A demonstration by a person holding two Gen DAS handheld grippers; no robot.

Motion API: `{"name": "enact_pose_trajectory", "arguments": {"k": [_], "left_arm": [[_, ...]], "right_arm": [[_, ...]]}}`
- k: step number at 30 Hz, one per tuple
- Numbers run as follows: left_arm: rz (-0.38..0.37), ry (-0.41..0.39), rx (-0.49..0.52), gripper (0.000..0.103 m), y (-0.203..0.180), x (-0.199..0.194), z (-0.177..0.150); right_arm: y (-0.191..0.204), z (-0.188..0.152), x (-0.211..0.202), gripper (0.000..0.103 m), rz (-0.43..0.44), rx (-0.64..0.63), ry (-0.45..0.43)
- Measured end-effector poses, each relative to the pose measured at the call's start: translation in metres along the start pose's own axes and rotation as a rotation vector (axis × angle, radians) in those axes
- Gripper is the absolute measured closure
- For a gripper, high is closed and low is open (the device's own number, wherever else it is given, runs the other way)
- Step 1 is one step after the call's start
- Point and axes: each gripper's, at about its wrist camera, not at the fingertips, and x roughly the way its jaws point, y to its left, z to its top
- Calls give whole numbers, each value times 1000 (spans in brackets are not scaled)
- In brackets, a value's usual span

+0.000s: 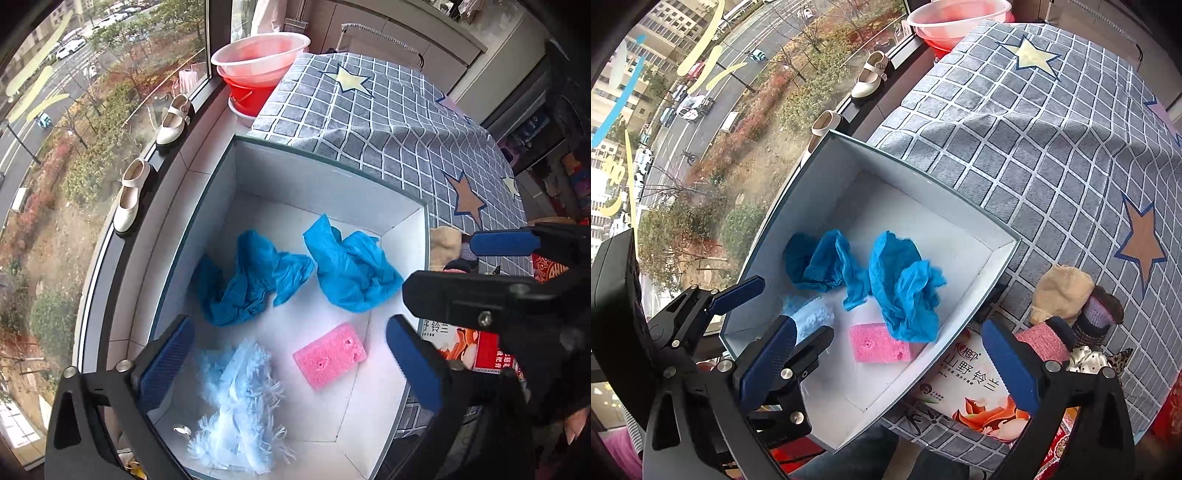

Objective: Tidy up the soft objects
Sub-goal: 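Open both tools to drop the blue cloths into the box, then move the left tool to the beige towel while the right tool approaches the leopard scarf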

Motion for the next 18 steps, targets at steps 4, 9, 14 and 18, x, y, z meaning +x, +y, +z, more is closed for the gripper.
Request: {"name": "enact_pose_trajectory", "arguments": {"k": [4, 9, 14, 18], "left_arm": [[-34, -8, 10, 0, -5, -3, 4], [-81, 11, 22, 0, -17, -6, 8], [-93, 22, 57, 0, -34, -17, 12], [-97, 19, 110, 0, -53, -24, 18]], "right_arm": [[-6, 1, -7, 1, 11, 29, -2], [-18, -5, -17, 1, 56, 99, 23], [-37, -18, -41, 1, 69, 147, 13], [-64, -36, -67, 1, 113, 234, -12]]}}
